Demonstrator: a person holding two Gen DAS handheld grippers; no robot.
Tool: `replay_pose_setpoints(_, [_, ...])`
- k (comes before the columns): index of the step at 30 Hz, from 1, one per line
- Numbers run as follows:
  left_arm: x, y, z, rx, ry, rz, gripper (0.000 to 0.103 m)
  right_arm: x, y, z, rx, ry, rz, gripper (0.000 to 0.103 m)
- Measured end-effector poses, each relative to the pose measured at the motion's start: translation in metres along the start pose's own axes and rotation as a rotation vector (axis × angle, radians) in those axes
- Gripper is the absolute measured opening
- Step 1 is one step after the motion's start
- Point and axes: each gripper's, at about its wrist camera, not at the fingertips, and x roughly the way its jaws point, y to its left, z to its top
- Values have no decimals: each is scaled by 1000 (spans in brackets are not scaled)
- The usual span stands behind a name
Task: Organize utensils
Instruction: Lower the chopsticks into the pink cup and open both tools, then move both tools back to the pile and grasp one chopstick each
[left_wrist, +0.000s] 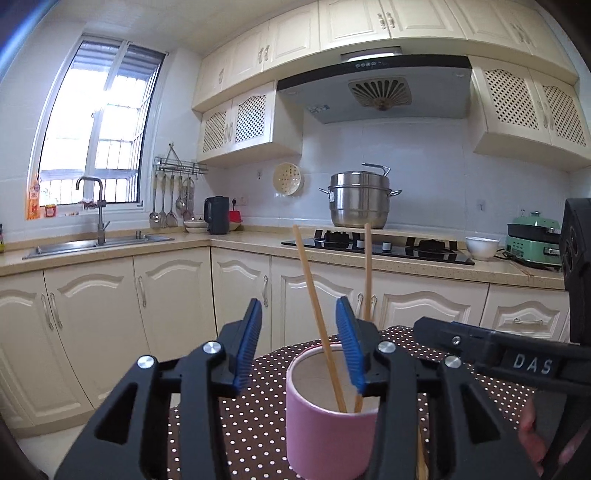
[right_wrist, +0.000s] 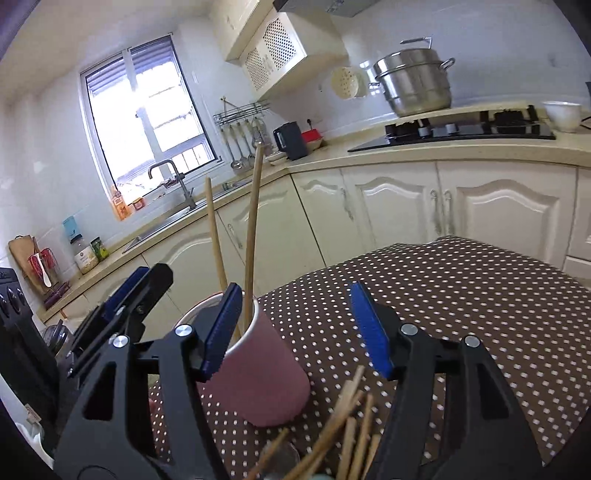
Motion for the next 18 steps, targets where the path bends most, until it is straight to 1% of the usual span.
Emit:
replay_pose_setpoints(1, [-9, -1, 3, -1, -14, -11, 43, -9, 1, 1, -4, -8, -6, 61])
replay_pose_setpoints(3, [-25, -4, 8, 12, -48, -30, 52, -24, 4, 3, -15, -16, -15, 61])
replay_pose_setpoints(5, [-44, -9, 14, 46, -81, -44, 56, -41, 10, 4, -50, -21, -41, 61])
replay_pose_setpoints(7, [-59, -14, 18, 61, -94, -55, 57, -57, 15, 5, -76, -35, -67, 61])
replay_pose_setpoints(9, [-72, -17, 19, 67, -90, -68, 58, -73, 21, 3, -97, -34, -88, 61])
replay_pose_setpoints(11, [-83, -19, 19, 76, -75, -76, 58, -85, 25, 0, -111, -35, -103, 61])
replay_pose_setpoints(14, [-97, -22, 15, 90, -37, -89, 62, -105, 28, -7, -107, -25, -135, 61])
replay_pose_setpoints(15, [-100, -21, 15, 86, -6, -106, 63, -109, 28, -9, -102, -15, -134, 61])
replay_pose_setpoints(17, [-106, -18, 12, 60, 71, -171, 63, -117, 29, -16, -87, 24, -150, 61])
replay_pose_setpoints(18, [-108, -18, 10, 50, 98, -190, 64, -120, 28, -19, -83, 37, -154, 61])
